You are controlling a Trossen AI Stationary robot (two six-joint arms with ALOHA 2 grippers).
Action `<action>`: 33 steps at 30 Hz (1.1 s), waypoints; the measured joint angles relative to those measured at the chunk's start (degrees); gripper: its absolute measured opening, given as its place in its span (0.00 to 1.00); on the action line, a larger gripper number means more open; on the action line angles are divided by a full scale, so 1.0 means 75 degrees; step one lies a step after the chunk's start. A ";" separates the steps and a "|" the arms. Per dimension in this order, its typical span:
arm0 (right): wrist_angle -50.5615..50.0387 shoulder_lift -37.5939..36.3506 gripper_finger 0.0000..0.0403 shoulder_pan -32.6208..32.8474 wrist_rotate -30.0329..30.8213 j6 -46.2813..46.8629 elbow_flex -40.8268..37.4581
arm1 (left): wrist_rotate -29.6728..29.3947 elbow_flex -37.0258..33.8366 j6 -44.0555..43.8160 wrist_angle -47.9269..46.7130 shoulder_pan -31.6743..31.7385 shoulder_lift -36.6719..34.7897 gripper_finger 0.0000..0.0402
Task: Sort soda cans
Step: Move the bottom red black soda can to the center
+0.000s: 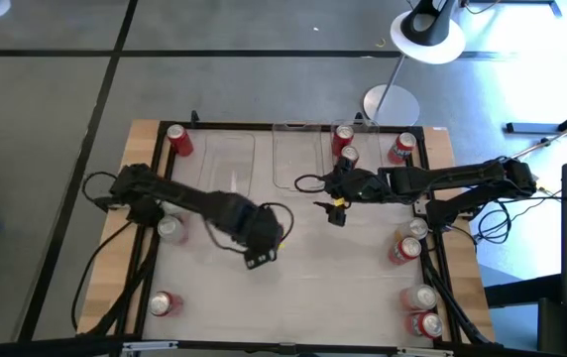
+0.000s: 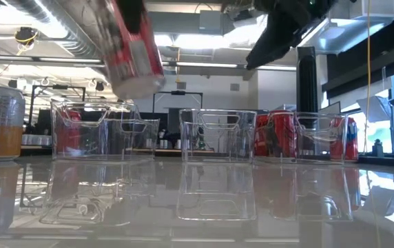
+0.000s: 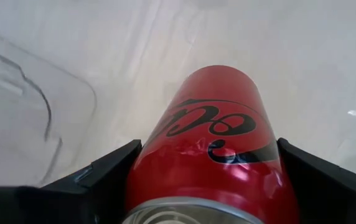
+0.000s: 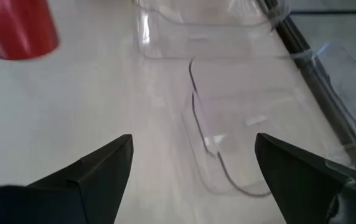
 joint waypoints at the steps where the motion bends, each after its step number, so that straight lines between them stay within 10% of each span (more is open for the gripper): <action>1: -0.0070 0.0000 0.84 0.0000 0.0001 0.0061 0.0000 | 0.0033 0.0000 0.0181 0.0014 0.0123 0.0088 0.79; 33: -0.0399 0.0003 0.84 -0.0003 0.0091 0.0087 0.0000 | 0.0245 -0.0198 0.1312 0.1352 0.0952 0.1588 0.79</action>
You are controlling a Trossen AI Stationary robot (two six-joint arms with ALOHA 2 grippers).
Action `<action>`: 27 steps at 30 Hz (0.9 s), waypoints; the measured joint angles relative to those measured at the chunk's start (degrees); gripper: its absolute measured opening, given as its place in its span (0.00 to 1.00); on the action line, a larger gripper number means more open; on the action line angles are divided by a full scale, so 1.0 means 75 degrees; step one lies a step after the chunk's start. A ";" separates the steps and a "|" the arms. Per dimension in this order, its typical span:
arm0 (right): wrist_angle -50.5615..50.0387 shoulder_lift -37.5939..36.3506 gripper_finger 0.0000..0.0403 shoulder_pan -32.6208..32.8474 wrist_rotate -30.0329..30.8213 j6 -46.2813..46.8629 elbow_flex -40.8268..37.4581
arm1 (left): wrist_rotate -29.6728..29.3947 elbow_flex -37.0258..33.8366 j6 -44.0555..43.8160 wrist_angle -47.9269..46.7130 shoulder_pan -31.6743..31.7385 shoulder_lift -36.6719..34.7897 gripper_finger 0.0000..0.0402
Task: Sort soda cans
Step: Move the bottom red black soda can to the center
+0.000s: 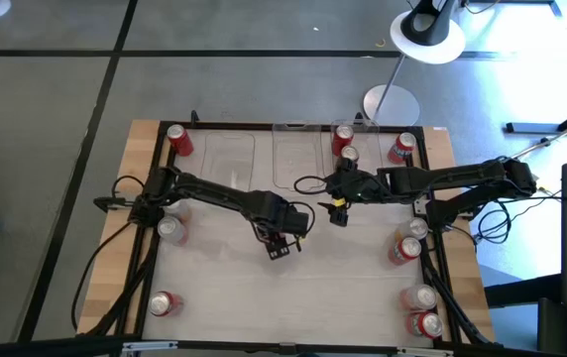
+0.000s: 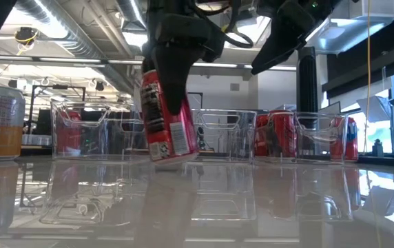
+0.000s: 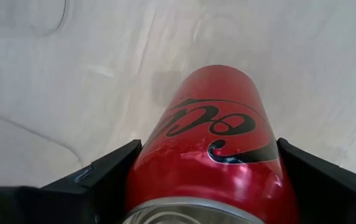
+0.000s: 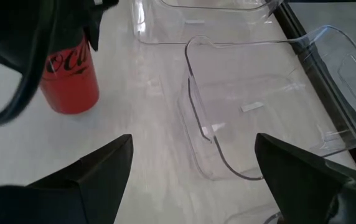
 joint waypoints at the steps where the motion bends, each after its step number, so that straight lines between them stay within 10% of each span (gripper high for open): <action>1: 0.0002 0.0000 0.84 0.0000 0.0000 0.0000 0.0000 | -0.0002 -0.0022 -0.0019 -0.0025 -0.0001 -0.0011 0.79; 27: 0.0046 0.0003 0.84 0.0000 0.0012 -0.0035 0.0000 | 0.0176 -0.0061 0.0143 0.0080 0.0089 -0.0083 0.95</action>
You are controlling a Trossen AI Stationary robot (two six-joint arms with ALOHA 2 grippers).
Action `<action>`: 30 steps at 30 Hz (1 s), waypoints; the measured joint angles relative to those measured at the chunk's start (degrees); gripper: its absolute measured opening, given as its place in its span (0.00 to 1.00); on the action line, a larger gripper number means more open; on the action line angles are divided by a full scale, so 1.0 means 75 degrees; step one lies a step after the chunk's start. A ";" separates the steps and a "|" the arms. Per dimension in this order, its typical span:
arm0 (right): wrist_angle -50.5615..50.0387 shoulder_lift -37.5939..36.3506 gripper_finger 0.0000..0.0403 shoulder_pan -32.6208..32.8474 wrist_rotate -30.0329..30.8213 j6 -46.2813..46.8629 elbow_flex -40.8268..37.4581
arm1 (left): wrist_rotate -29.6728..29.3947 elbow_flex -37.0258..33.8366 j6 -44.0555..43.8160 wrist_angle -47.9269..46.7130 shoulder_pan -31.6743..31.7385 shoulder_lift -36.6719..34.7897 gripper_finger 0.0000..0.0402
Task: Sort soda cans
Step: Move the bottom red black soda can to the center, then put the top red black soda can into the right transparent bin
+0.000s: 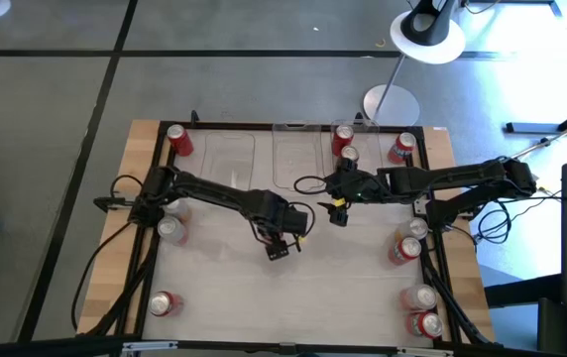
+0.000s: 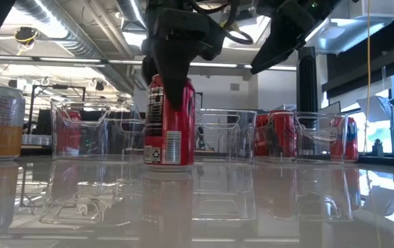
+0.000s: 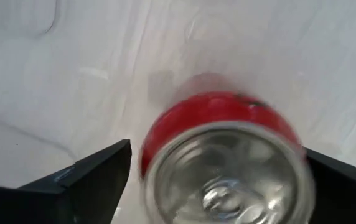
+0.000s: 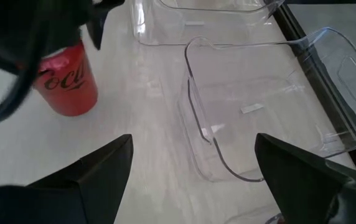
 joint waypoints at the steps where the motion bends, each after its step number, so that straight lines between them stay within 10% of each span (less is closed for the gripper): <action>1: 0.0005 0.0000 0.84 0.0000 0.0002 0.0000 0.0000 | 0.0009 0.0003 -0.0056 -0.0149 0.0007 -0.0090 0.95; 9: 0.0220 0.0006 0.84 -0.0009 0.0006 -0.0031 -0.0006 | -0.0372 0.0017 -0.0377 -0.0693 0.0022 -0.1346 0.96; 18: 0.0323 0.0006 0.84 -0.0009 0.0122 -0.0140 -0.0006 | -0.3690 -0.0025 -0.1714 -0.1876 0.0444 -0.2939 0.94; 30: 0.0780 0.0006 0.84 -0.0009 0.0619 -0.0430 -0.0006 | -0.4589 -0.1183 -0.1814 -0.2850 0.3620 -0.3518 0.94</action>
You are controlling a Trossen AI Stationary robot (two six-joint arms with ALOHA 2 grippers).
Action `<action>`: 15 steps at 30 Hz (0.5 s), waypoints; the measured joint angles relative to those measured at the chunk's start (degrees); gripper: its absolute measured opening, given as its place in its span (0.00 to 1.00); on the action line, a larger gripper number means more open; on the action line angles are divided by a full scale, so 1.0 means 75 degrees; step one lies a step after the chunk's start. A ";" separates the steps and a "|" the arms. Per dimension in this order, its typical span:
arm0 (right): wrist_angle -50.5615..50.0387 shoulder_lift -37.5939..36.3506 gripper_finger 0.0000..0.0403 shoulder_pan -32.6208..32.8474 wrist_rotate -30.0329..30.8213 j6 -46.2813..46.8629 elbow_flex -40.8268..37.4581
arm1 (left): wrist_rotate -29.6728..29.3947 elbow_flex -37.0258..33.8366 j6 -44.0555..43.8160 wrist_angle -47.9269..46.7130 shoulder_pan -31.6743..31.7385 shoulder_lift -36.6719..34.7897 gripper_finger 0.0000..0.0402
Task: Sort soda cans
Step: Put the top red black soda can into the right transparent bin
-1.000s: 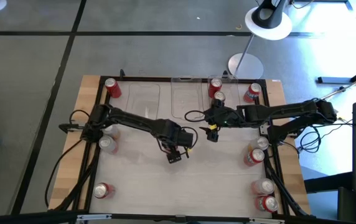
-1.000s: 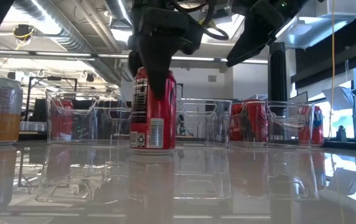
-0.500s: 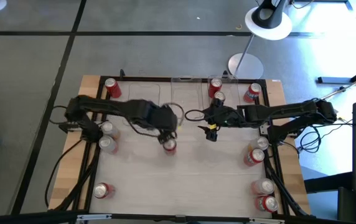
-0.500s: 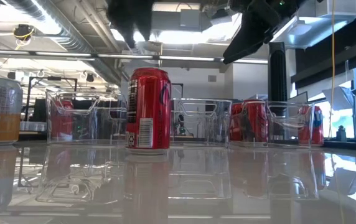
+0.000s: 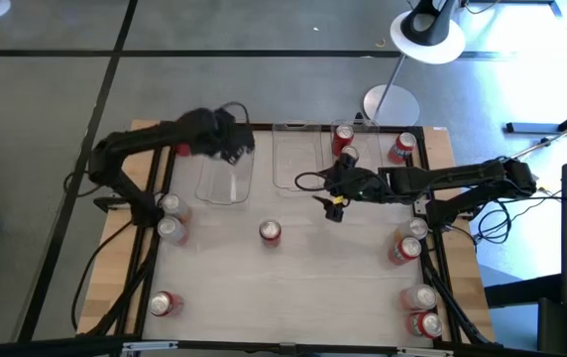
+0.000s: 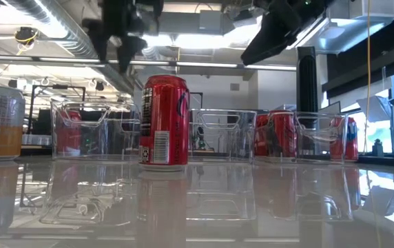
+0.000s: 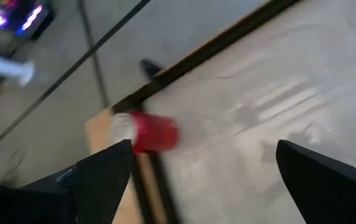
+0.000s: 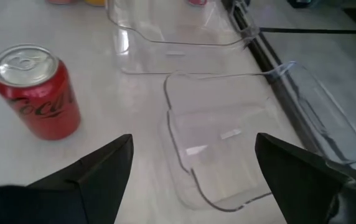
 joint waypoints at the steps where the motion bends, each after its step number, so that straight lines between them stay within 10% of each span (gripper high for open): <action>1: 0.0007 0.0000 0.84 0.0000 0.0073 -0.0008 0.0000 | -0.0005 -0.0079 0.0211 0.0011 0.0369 0.0000 0.94; 15: 0.0735 0.0785 0.84 -0.0694 0.0103 -0.0981 0.0000 | 0.1057 -0.0399 0.3973 0.1400 0.4241 0.0478 0.94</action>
